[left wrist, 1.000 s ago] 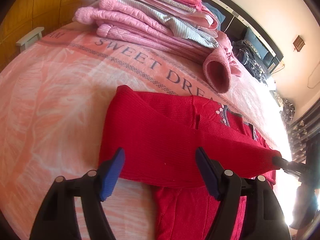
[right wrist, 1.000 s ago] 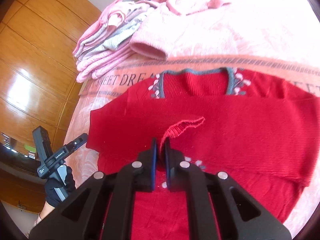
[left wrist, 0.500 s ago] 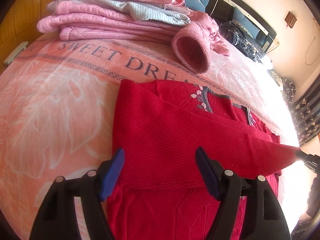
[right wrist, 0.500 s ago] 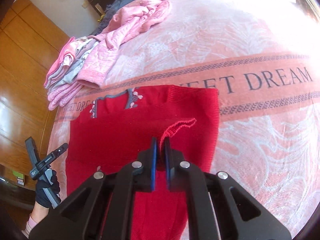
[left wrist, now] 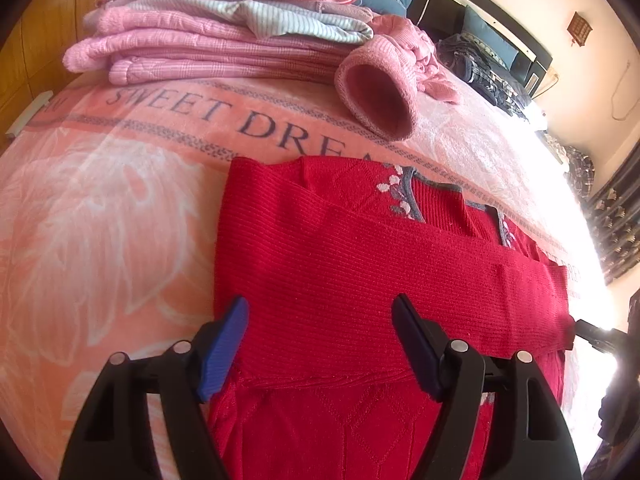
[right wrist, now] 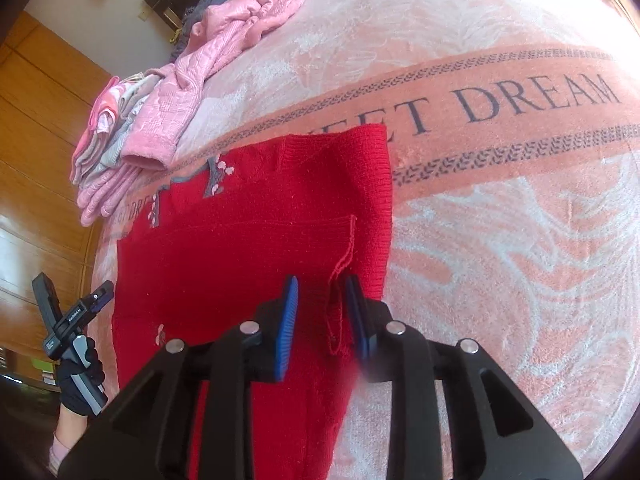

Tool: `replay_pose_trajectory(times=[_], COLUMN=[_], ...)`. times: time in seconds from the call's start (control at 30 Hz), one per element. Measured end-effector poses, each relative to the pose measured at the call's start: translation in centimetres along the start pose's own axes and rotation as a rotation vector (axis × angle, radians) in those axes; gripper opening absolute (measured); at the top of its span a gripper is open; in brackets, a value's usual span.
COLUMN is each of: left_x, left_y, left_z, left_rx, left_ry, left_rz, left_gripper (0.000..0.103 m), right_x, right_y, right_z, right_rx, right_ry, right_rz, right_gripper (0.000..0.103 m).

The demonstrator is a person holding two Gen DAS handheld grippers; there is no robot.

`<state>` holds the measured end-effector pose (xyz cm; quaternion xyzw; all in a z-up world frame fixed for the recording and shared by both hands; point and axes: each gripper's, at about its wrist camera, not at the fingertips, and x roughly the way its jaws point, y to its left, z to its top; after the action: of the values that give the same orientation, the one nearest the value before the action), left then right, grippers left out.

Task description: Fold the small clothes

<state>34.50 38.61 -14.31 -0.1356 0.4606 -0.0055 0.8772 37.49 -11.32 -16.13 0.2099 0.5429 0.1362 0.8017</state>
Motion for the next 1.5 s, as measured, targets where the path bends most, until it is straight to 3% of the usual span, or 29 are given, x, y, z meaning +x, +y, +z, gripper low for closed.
replay_pose_trajectory(times=[0.2, 0.27, 0.3, 0.43, 0.6, 0.8, 1.0, 1.17, 1.5], left_x=[1.0, 1.8, 2.2, 2.3, -0.5, -5.4, -8.6, -10.6, -13.6], left_y=[-0.2, -0.2, -0.2, -0.2, 1.0, 3.3, 5.5, 7.1, 7.3], left_z=[-0.1, -0.3, -0.5, -0.6, -1.1, -5.0, -11.8, -16.7, -22.8], left_rx=[0.006, 0.015, 0.022, 0.054, 0.028, 0.077, 0.097, 0.054, 0.052], left_ry=[0.019, 0.038, 0.047, 0.054, 0.039, 0.048, 0.153, 0.219, 0.261], left_rz=[0.009, 0.025, 0.031, 0.035, -0.025, -0.020, -0.005, -0.013, -0.060], left_gripper=[0.077, 0.077, 0.077, 0.077, 0.077, 0.078, 0.078, 0.078, 0.079], right_x=[1.6, 2.6, 3.2, 3.5, 0.9, -2.4, -4.5, -5.8, -7.4], right_y=[-0.4, -0.4, -0.4, -0.2, 0.9, 2.7, 3.8, 4.6, 4.6], right_z=[1.5, 1.4, 1.3, 0.8, -0.7, -6.7, -14.3, -20.4, -30.4], right_rx=[0.035, 0.031, 0.030, 0.021, -0.012, -0.086, -0.117, -0.159, -0.114], right_ry=[0.027, 0.049, 0.067, 0.050, -0.005, -0.005, 0.032, 0.075, 0.157], right_rz=[-0.003, -0.057, -0.102, -0.127, -0.079, -0.033, -0.023, -0.062, -0.066], right_gripper=[0.025, 0.020, 0.012, 0.012, 0.031, 0.037, 0.044, 0.047, 0.052])
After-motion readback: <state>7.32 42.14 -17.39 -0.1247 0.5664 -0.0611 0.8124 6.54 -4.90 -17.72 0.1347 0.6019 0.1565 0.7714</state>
